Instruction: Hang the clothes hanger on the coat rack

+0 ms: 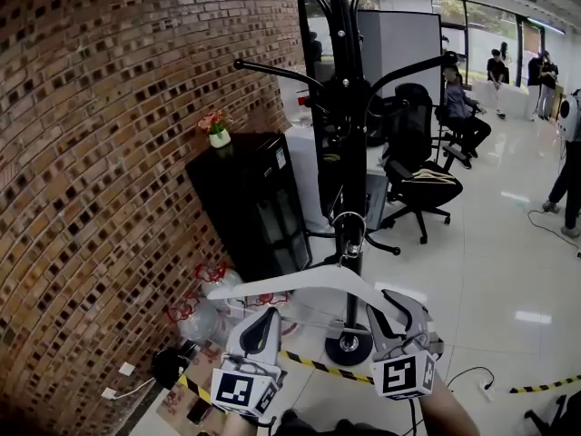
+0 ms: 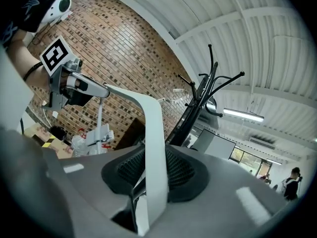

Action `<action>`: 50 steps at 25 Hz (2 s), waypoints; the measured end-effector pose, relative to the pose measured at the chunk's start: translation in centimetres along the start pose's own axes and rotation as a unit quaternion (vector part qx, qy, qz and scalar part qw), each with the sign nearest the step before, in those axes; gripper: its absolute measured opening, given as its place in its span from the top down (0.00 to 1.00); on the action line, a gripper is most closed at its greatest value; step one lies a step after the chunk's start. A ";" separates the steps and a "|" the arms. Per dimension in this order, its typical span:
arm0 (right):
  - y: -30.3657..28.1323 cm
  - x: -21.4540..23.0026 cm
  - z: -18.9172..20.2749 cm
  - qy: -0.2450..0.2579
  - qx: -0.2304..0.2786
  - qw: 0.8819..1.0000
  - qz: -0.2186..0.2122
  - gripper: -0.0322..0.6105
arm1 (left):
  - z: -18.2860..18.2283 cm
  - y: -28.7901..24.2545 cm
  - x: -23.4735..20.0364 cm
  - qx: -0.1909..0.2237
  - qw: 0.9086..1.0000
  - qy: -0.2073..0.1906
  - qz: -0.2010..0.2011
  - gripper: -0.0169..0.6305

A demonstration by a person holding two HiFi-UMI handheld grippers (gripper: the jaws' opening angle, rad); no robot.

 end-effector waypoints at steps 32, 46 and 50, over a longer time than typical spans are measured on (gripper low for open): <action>-12.9 4.7 -16.8 0.022 -0.123 0.943 0.308 0.76 | -7.1 -16.2 -16.8 0.108 0.955 -0.016 0.277 0.97; -14.7 9.0 -19.9 0.010 -0.131 0.930 0.343 0.76 | -10.5 -19.0 -15.5 0.124 0.944 -0.009 0.305 0.97; -14.8 9.7 -19.9 0.013 -0.135 0.926 0.352 0.76 | -10.6 -19.2 -15.0 0.123 0.943 -0.006 0.308 0.97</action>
Point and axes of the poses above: the fingertips, and each gripper's own axes: y backward along the fingers, x to its right, z out of its underside, the point moved 4 cm from there along y, backward along the fingers, and after that the axes turned 10 degrees about -x, right-handed, at the moved point
